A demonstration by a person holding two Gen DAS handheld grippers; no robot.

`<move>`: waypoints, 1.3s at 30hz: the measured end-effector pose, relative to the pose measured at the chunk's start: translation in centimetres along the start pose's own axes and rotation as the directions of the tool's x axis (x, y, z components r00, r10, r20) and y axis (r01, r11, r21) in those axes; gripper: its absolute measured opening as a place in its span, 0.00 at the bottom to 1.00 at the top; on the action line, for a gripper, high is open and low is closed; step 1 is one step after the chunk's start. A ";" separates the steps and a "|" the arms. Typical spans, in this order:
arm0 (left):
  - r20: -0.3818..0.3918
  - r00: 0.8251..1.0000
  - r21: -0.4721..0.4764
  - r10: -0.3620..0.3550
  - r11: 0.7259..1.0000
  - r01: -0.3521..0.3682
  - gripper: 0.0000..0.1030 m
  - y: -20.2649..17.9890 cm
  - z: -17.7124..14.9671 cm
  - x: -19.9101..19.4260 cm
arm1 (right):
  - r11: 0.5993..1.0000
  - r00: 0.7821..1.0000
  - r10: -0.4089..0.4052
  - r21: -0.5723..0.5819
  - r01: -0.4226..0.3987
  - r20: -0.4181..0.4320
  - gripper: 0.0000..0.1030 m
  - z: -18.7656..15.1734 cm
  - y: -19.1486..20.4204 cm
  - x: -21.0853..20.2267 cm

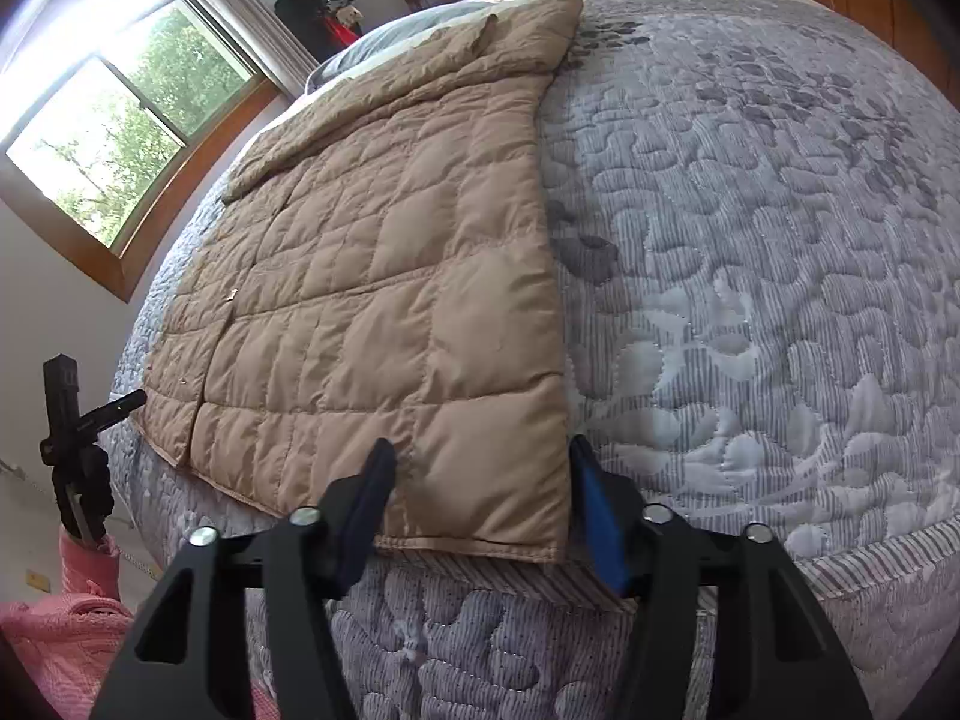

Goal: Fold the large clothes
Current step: 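Move both grippers to the long side edge of the tan coat, then grasp the coat side edge with the left gripper, then the right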

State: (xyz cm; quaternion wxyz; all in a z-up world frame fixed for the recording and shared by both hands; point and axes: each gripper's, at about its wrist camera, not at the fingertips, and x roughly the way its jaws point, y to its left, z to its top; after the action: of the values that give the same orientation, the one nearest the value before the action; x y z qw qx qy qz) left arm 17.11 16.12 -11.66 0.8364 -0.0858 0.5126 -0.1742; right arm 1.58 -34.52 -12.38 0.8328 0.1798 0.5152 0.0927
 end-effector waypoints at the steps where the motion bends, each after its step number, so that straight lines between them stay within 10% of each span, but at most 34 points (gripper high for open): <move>1: -0.002 1.000 0.007 0.004 1.000 -0.004 0.59 -0.2 0.0 0.0 | 1.000 1.000 -0.003 -0.001 0.003 -0.002 0.47 0.0 0.0 0.1; 5: -0.013 1.000 0.019 0.000 1.000 0.000 0.28 -0.8 -0.2 0.3 | 1.000 1.000 -0.009 -0.012 0.009 -0.001 0.20 0.1 0.7 0.3; 9: 0.002 1.000 -0.007 -0.026 1.000 0.026 0.14 -0.9 -0.2 0.0 | 1.000 1.000 -0.007 -0.021 0.008 0.009 0.14 0.1 1.2 0.0; 39: 0.107 0.993 -0.014 -0.046 0.999 0.048 0.12 -0.2 -2.6 -2.8 | 0.998 0.995 0.065 0.012 -0.067 0.081 0.13 -3.2 1.2 -2.1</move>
State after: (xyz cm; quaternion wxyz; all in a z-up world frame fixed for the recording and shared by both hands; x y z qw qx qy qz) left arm 13.59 17.05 -10.50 0.8575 -0.1140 0.4665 -0.1845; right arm -2.17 -33.51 -11.45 0.8481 0.2064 0.4757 0.1091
